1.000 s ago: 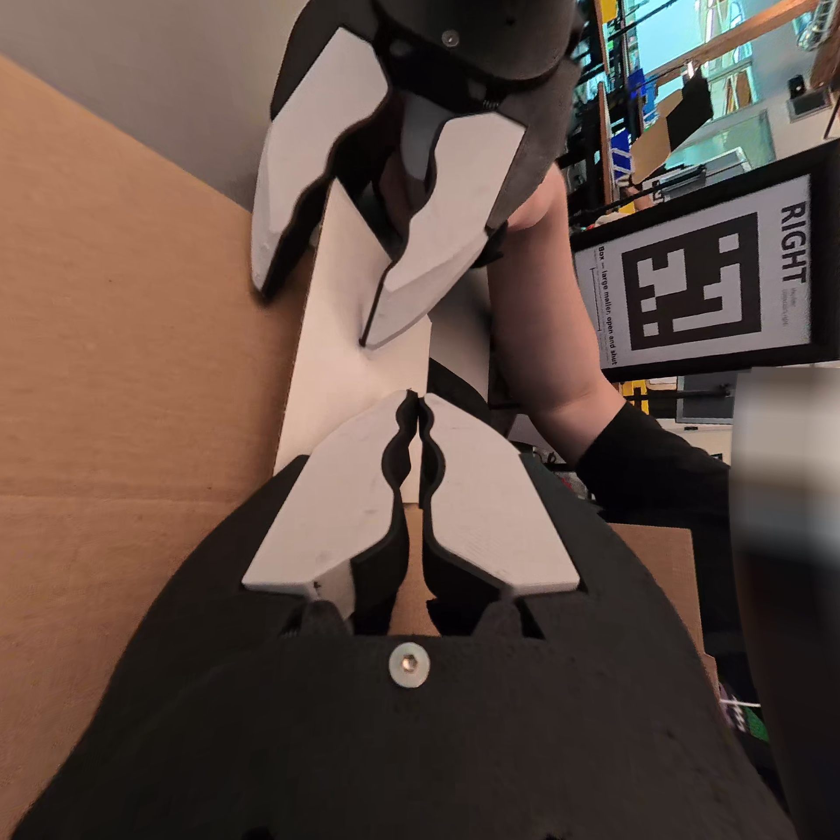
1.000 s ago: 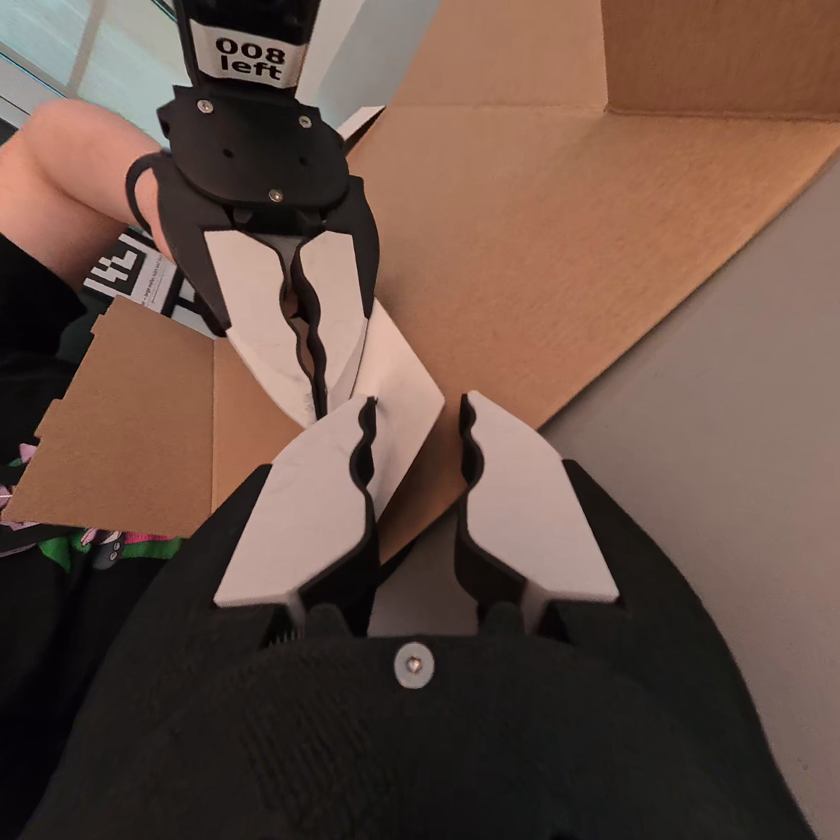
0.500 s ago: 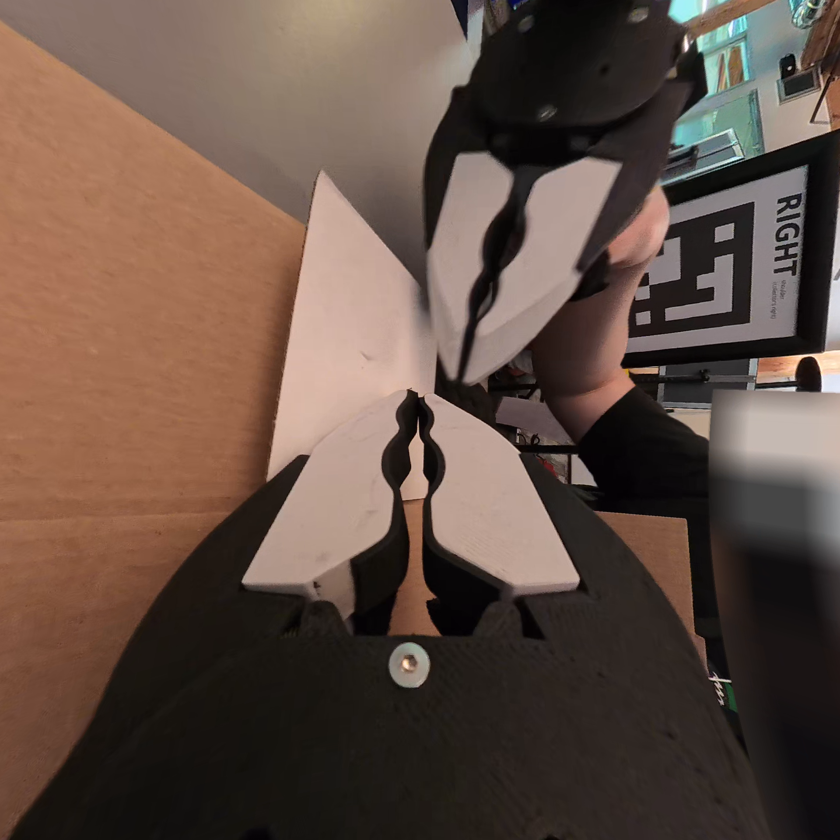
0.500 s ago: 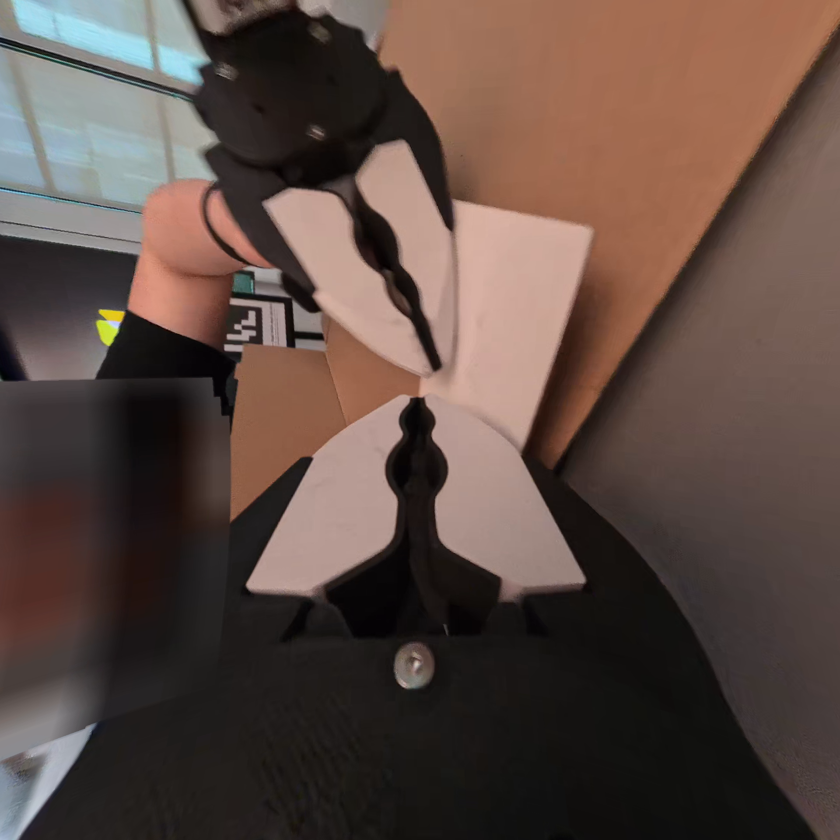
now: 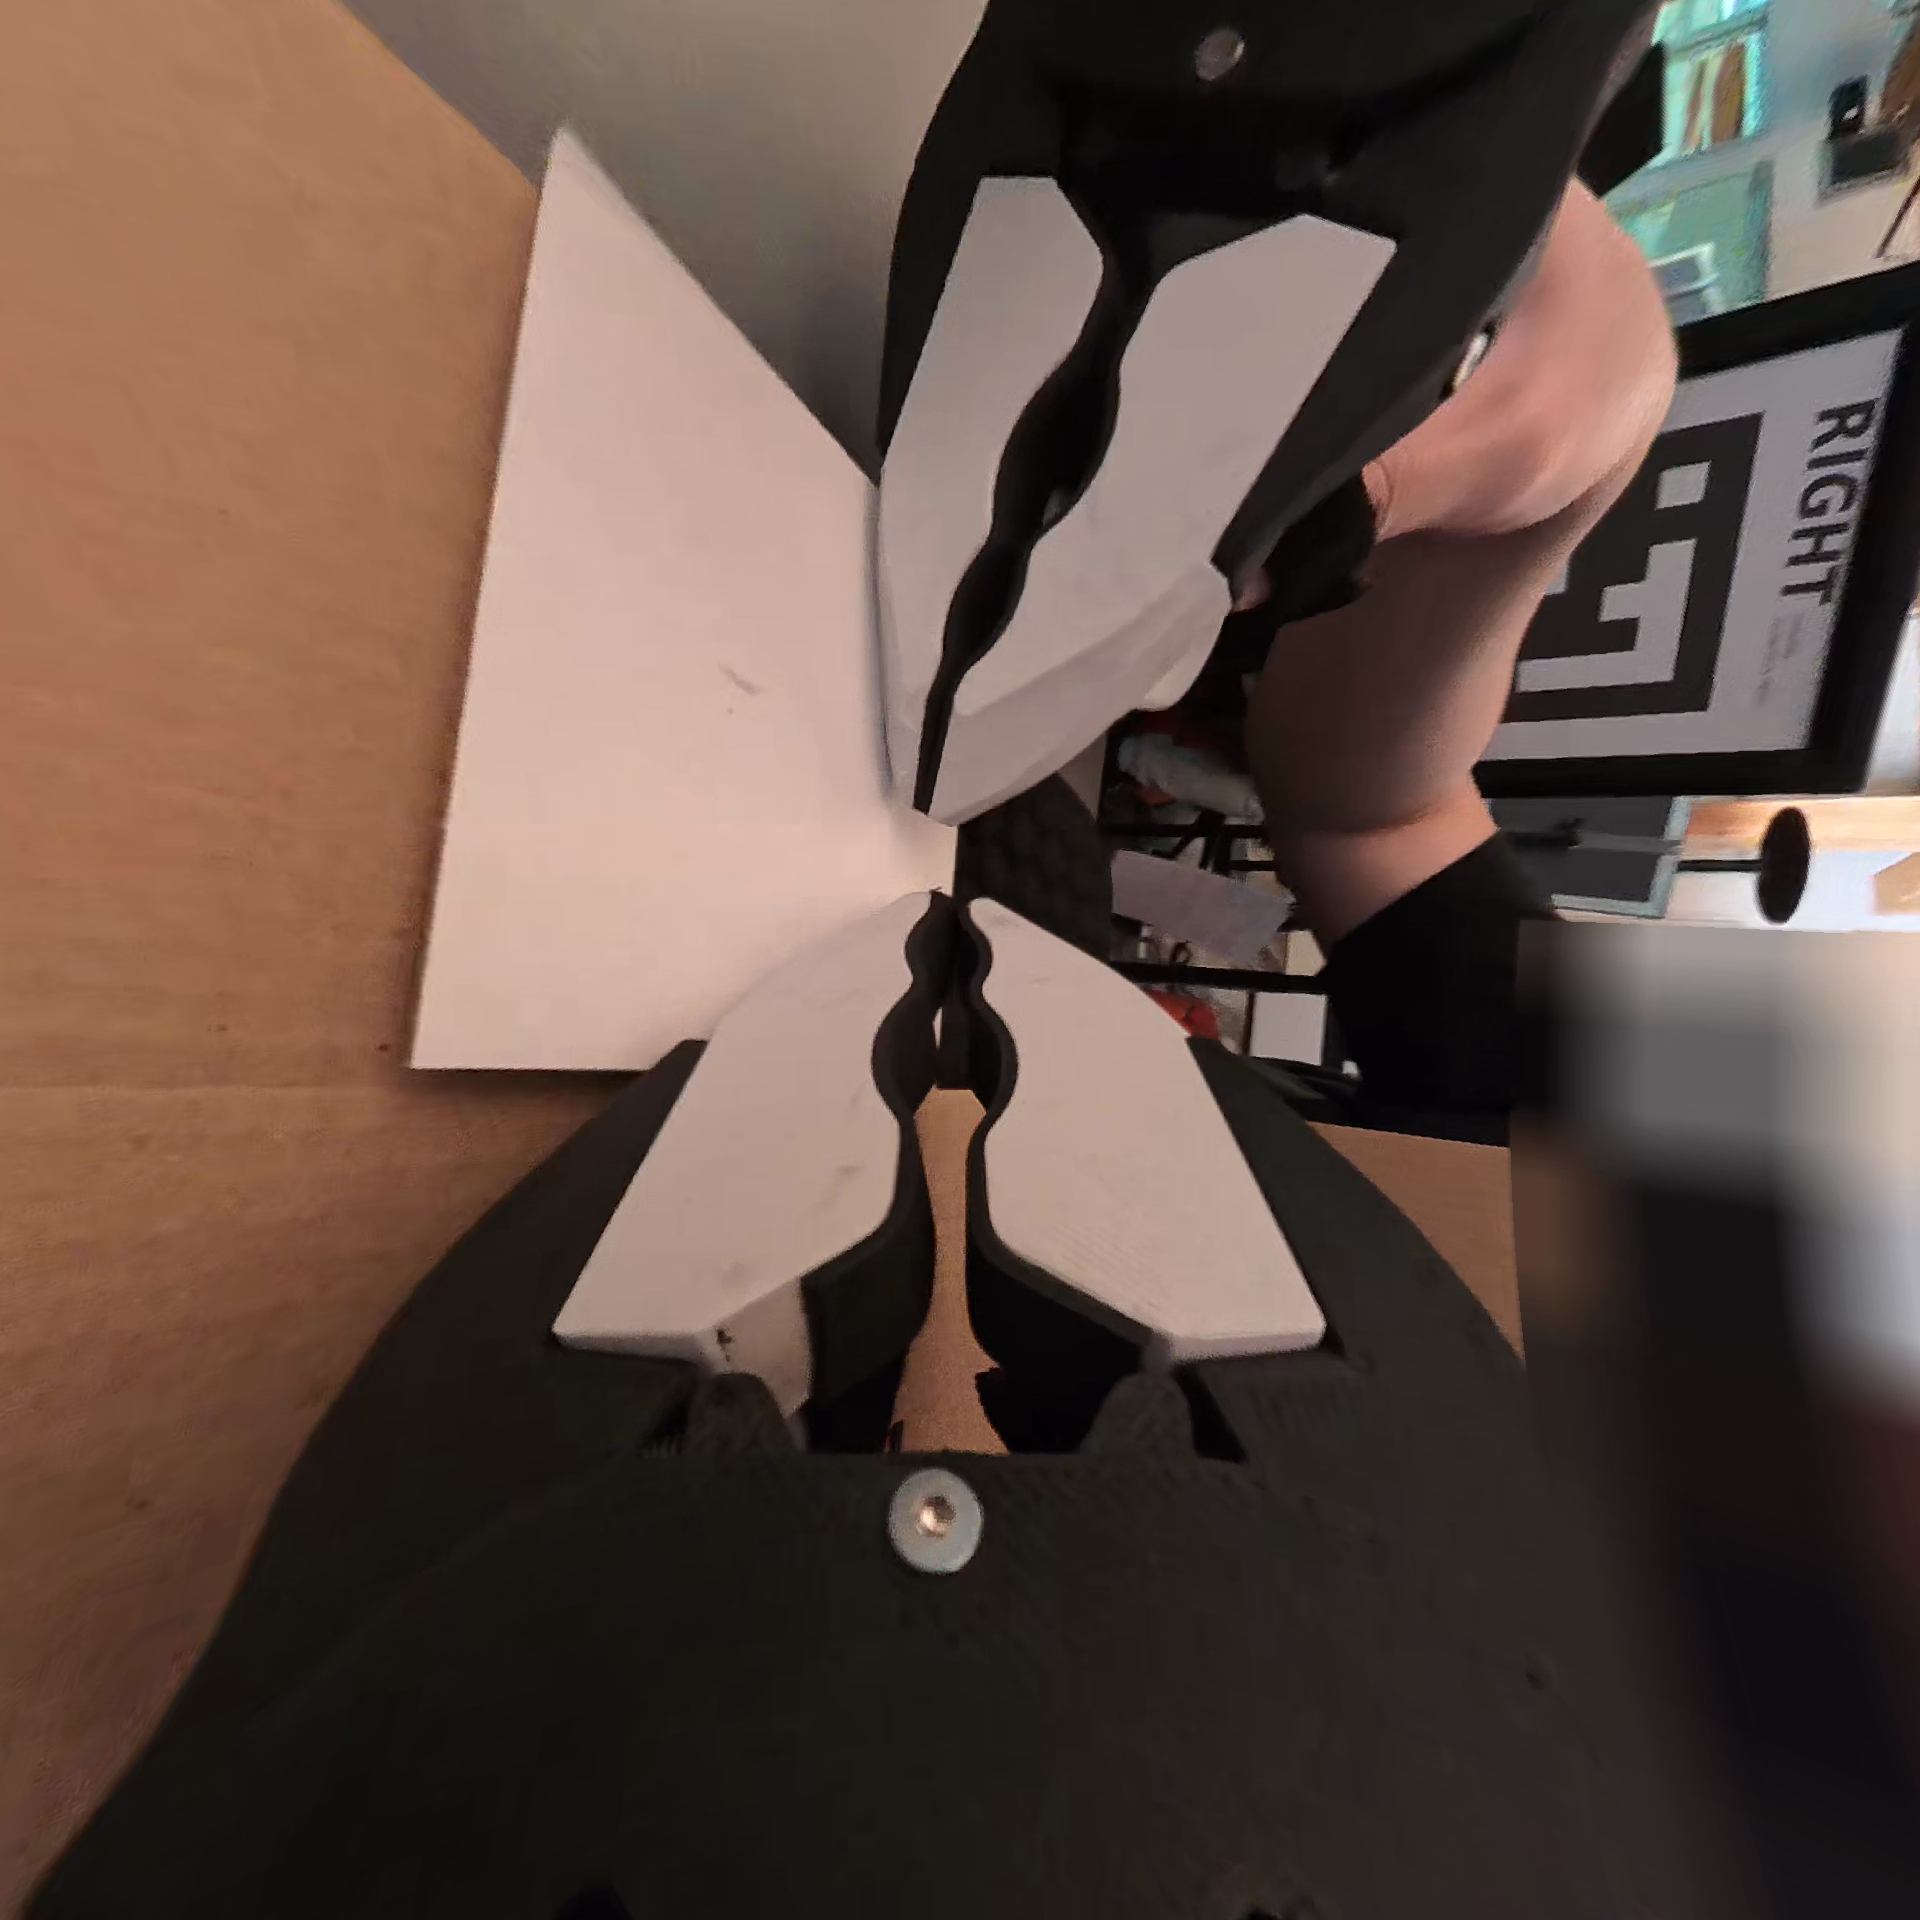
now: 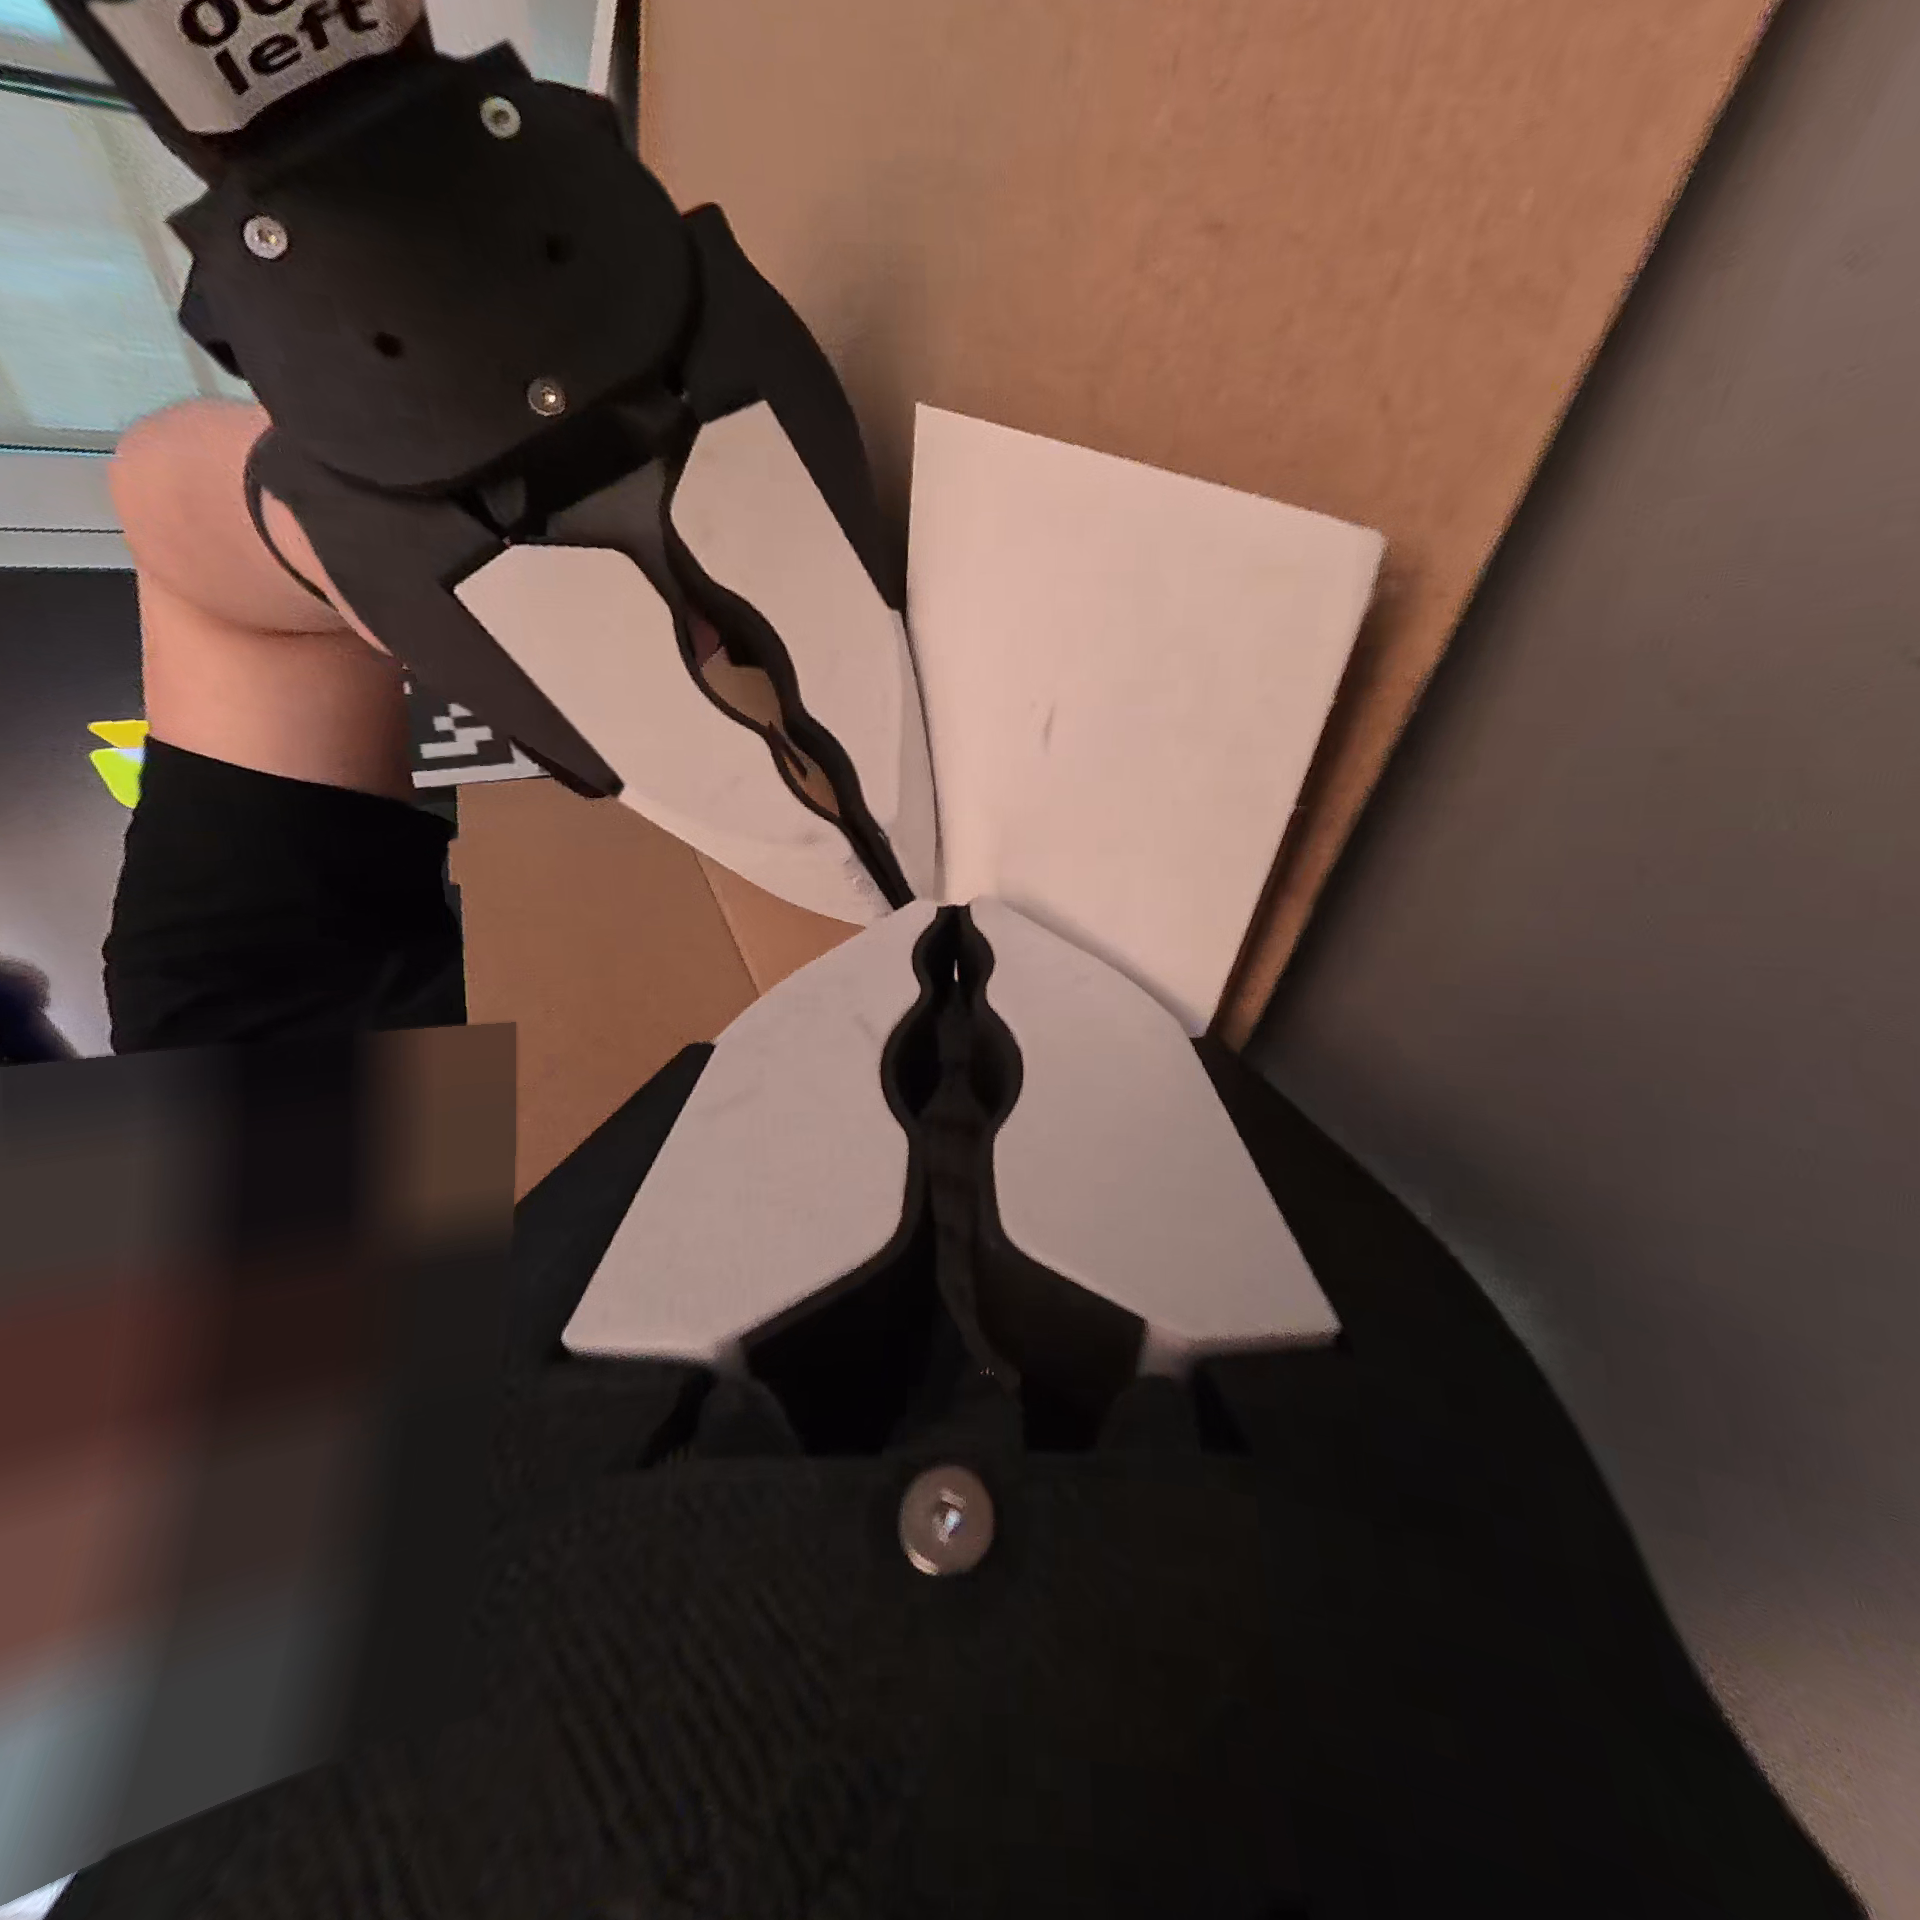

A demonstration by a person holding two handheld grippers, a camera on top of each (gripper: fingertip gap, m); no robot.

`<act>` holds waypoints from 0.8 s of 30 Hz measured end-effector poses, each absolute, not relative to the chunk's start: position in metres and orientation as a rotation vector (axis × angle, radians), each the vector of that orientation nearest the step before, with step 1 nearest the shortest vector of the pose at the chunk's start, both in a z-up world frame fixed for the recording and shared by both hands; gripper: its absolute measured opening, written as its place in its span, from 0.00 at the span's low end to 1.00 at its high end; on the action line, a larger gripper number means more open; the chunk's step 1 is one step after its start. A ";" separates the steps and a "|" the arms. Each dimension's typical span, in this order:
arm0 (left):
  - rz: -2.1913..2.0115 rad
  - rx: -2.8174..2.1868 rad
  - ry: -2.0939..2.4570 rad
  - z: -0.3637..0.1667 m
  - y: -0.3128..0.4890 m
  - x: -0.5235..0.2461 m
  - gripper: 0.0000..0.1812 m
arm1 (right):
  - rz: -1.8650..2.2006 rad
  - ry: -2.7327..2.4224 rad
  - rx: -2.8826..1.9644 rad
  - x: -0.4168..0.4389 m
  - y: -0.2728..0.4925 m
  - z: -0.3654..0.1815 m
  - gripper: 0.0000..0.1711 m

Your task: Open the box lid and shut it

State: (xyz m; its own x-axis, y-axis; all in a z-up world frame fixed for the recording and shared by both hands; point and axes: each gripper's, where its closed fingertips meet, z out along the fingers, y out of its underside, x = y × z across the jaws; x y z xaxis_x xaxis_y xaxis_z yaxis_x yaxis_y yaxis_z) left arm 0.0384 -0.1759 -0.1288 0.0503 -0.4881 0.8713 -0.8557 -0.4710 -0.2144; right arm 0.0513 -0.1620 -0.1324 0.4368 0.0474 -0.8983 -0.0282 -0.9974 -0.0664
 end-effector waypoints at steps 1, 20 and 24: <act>1.400 1.965 -1.337 -0.129 -0.176 0.038 0.00 | 1.623 -0.021 -2.611 0.051 -0.162 -0.132 0.00; 1.415 1.948 -1.346 -0.132 -0.175 0.038 0.00 | 1.471 -0.115 -2.739 0.055 -0.166 -0.137 0.00; 1.411 1.949 -1.355 -0.132 -0.175 0.038 0.00 | 1.487 -0.107 -2.734 0.055 -0.166 -0.139 0.00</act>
State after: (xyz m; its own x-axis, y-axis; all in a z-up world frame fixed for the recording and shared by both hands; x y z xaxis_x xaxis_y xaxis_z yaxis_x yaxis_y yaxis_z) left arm 0.0376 -0.1753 -0.1324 0.0323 -0.4786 0.8774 -0.8576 -0.4642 -0.2217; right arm 0.0550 -0.1662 -0.1389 0.5415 0.0736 -0.8375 0.0475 -0.9972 -0.0569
